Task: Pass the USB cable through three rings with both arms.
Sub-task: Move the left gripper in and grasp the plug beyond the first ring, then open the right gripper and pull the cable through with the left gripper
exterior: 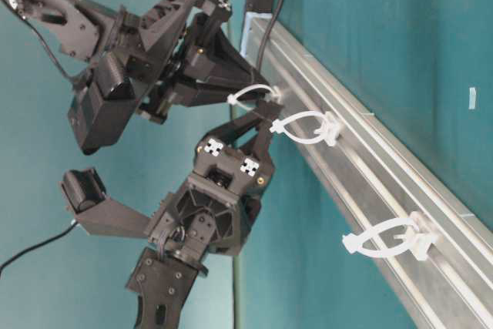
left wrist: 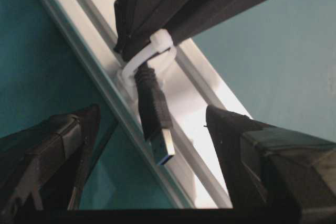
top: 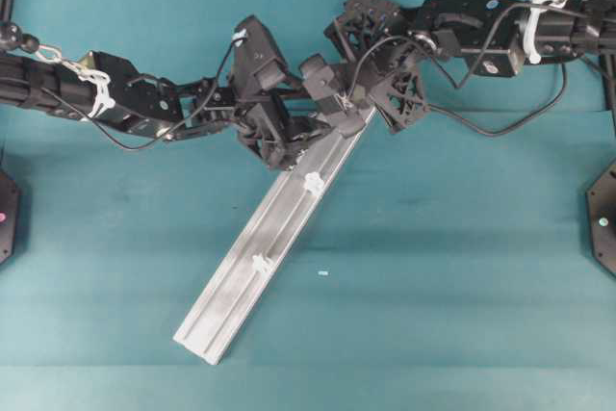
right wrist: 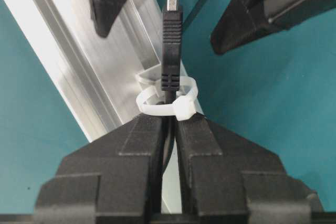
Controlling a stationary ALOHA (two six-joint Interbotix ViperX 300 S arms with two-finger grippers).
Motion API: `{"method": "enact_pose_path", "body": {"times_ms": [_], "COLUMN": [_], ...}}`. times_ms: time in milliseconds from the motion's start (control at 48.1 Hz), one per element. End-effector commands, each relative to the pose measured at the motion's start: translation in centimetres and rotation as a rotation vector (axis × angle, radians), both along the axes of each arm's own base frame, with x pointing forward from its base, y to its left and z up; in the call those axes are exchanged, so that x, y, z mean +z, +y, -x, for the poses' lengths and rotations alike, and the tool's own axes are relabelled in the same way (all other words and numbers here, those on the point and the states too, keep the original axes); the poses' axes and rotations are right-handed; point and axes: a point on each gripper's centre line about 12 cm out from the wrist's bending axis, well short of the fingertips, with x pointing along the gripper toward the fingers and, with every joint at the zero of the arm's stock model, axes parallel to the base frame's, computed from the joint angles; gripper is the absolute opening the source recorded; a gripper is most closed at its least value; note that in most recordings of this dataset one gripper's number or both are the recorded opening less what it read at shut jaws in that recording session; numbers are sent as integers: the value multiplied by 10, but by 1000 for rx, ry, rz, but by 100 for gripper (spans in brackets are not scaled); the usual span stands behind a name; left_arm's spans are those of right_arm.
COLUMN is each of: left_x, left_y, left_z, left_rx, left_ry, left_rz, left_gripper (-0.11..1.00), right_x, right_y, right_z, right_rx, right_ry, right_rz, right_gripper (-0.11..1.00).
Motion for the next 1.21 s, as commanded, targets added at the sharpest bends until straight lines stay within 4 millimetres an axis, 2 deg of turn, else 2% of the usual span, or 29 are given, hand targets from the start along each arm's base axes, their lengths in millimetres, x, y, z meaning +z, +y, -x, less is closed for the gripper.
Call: {"method": "enact_pose_path", "body": {"times_ms": [0,104,187,374,457,1185], "left_x": [7,7,6,4,3,8], "left_y": [-1,-1,-1,-1,-1,0], "left_z": [-4,-3,-4,-3,-2,-6], "left_rx": [-6,-7,-9,-13,-13,-6], "left_ry": [-21,-19,-22,-13,-7,-12], "left_rz": [-9,-10,-13,-21,-20,-7], "left_gripper": [85,78,66,24,14,11], "right_x": [2,2,3,2,2,6], "right_y": [1,2,2,3,3,6], "right_z": [-2,-2,-3,-3,-2,-4], "right_rx": [-7,-10,-14,-17,-16,-9], "right_ry": [-12,-14,-18,-17,-15,-9], "right_rz": [-2,-8,-15,-20,-21,-26], "right_gripper": [8,8,8,8,8,8]}}
